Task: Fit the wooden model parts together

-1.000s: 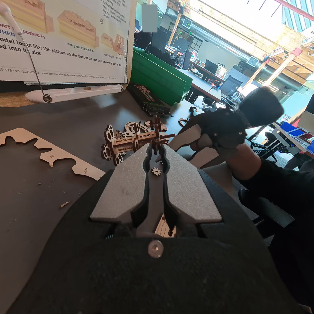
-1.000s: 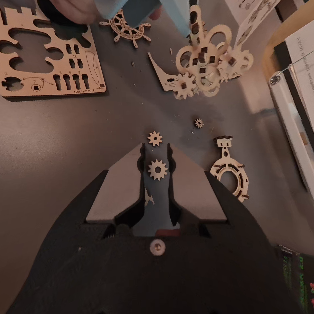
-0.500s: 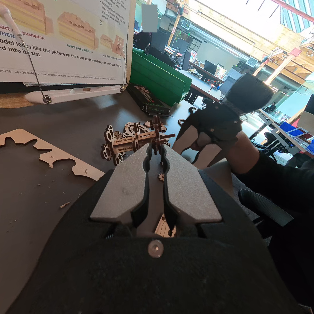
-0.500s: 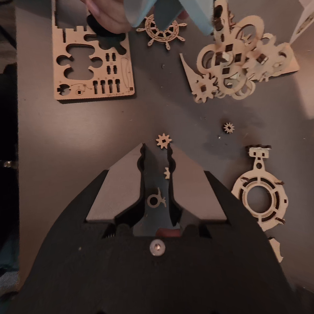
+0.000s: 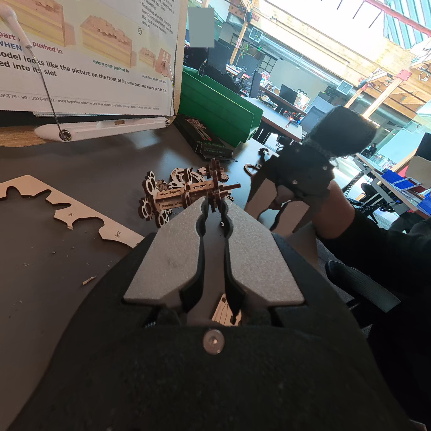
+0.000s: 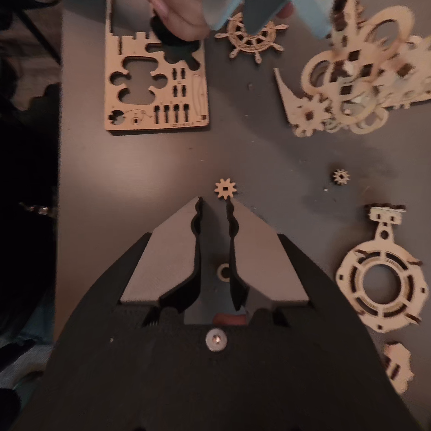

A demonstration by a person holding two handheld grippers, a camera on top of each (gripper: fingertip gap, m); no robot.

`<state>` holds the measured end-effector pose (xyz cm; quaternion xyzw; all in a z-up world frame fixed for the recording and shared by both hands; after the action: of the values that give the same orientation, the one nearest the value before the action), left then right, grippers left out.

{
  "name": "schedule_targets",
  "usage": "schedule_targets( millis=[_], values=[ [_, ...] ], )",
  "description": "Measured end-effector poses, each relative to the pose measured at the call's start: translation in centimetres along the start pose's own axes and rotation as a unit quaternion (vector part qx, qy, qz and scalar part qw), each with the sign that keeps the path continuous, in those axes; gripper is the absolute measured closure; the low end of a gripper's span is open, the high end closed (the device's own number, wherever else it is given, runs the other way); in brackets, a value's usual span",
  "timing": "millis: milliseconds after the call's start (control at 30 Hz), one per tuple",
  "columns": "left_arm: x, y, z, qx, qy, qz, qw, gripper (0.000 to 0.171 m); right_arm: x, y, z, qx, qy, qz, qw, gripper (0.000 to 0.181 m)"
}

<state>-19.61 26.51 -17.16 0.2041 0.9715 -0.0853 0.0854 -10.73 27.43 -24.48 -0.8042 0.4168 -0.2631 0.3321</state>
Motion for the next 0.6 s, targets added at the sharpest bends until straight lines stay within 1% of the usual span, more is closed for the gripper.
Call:
schedule_targets(
  millis=[67, 300, 433, 533, 600],
  values=[
    [0.0, 0.0, 0.0, 0.000, 0.000, 0.000, 1.000, 0.164, 0.4, -0.1, 0.0, -0.004, -0.005, -0.008, 1.000, 0.165],
    [-0.1, 0.0, 0.0, 0.001, 0.002, 0.000, 1.000, 0.164, -0.7, -0.4, -0.8, -0.026, -0.013, 0.029, 0.999, 0.163],
    [0.0, 0.0, 0.0, 0.001, -0.001, 0.001, 1.000, 0.164, -0.7, -0.5, -1.5, -0.066, -0.020, 0.030, 0.997, 0.163],
    [0.0, 0.0, 0.0, -0.001, -0.002, 0.001, 1.000, 0.164, -0.9, -1.0, -1.9, -0.103, -0.009, 0.026, 0.994, 0.164],
    [0.0, 0.0, 0.0, 0.000, -0.001, 0.001, 1.000, 0.164, -1.1, -1.2, -1.9, -0.113, 0.002, 0.028, 0.993, 0.163]
  ],
)
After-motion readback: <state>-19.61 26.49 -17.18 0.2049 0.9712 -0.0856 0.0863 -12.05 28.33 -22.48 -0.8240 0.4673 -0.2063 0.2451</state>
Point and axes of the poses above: each gripper's, where its closed fingertips meet, y out along the fingers, z out of its underside, x = y × z across the jaws, the point moved 2 cm from there along -y, back along the fingers, and after that the axes turned 13 degrees about y, right-handed, at the moved point
